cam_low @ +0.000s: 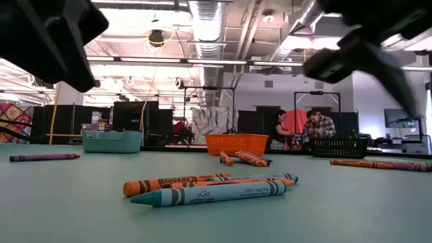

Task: Sort crayons
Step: Put the violet crayon into the black bin

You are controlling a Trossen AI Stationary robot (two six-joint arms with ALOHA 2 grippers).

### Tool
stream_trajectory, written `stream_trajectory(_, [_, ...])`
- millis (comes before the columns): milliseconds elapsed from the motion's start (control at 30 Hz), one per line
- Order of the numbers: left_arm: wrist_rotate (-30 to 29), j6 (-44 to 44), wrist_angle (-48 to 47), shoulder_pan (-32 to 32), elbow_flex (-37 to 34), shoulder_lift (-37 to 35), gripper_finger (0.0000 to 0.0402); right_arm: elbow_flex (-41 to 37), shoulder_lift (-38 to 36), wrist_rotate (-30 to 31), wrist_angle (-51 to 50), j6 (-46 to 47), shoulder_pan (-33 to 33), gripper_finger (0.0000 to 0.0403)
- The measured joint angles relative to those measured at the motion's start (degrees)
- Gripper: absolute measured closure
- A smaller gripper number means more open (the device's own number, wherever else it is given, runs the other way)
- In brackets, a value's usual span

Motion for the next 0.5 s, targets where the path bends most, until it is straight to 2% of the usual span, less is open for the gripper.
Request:
stream_trajectory(267, [-0.3,11.1,0.6,1.6,0.0,0.0,0.029,0.0,0.0,0.8,3.4,14.6,8.2,0.0241])
stream_trajectory(500, [-0.3,13.7,0.6,3.5,0.0,0.0,0.029,0.0,0.0,0.7,10.5,22.7,15.4,0.0241])
